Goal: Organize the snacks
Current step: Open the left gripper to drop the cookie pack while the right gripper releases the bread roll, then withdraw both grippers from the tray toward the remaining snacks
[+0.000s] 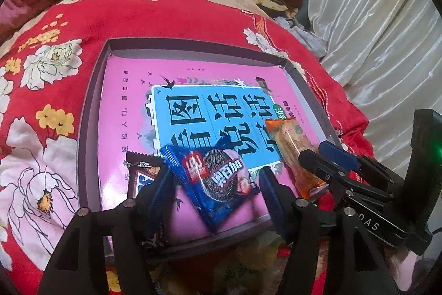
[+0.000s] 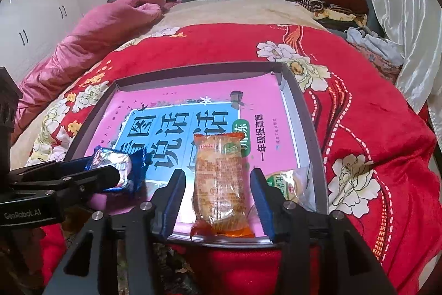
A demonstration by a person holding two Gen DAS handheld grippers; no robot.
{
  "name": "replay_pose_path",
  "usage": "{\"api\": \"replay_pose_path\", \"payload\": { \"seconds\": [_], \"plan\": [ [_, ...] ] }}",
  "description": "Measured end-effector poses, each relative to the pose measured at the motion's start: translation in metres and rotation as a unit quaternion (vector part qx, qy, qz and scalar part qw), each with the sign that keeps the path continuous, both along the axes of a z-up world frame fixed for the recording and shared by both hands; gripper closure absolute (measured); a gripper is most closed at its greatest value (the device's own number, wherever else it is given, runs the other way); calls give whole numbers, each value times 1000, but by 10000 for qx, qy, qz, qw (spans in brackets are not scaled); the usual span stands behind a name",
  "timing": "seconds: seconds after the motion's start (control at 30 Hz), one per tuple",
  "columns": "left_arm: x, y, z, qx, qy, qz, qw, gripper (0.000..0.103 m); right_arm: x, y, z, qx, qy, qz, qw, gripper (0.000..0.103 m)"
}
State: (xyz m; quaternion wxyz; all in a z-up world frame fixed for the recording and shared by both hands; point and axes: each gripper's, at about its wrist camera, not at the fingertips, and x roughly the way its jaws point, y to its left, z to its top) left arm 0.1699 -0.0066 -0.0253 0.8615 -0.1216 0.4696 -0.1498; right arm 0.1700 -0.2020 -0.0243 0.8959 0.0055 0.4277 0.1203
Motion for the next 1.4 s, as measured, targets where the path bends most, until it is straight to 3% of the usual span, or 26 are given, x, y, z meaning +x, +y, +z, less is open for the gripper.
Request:
{"api": "replay_pose_path", "payload": {
  "seconds": [0.2, 0.77, 1.4],
  "plan": [
    [-1, 1, 8, 21, -101, -3, 9999, 29, -3, 0, 6, 33, -68, -34, 10000, 48],
    [-5, 2, 20, 187, -244, 20, 9995, 24, -12, -4, 17, 125, -193, -54, 9997, 34],
    [-13, 23, 47, 286, -516, 112, 9982, 22, -21, -4, 31, 283, -360, -2, 9990, 31]
  ]
}}
